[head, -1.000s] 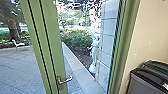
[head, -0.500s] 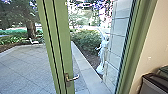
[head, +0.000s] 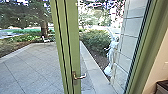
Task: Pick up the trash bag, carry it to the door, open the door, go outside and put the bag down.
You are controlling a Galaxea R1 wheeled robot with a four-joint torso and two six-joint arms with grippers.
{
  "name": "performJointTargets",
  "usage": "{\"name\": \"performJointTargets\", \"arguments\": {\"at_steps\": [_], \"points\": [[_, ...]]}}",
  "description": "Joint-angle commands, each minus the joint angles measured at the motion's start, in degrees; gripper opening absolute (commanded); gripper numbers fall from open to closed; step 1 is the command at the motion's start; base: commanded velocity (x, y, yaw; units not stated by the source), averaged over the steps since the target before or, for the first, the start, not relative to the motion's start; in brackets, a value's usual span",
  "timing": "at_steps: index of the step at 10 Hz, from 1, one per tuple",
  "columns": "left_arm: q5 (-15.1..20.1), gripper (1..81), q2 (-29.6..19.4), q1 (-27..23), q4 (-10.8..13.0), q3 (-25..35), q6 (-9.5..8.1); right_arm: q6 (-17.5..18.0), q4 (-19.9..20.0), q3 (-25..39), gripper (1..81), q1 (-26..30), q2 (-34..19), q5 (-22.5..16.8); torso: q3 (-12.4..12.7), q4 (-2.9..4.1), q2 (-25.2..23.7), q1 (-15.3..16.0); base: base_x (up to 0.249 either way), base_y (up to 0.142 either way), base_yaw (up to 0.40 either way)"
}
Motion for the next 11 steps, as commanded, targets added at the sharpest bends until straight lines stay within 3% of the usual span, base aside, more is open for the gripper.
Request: {"name": "performJointTargets", "arguments": {"at_steps": [1,11], "points": [[3.7,1.0,-0.2,-3.0,0.6,-0.2,0.23,-0.2,-0.6,0.4,81.1,1.7,0.3,-2.5,0.0,0.0,0.0,0.0,0.0,0.0,0.25],[3.7,1.0,0.2,-3.0,1.5,-0.8,0.23,-0.2,-0.6,0.1,81.1,1.6,0.5,-2.5,0.0,-0.02,0.0,0.0,0.0,0.0,0.272]]}}
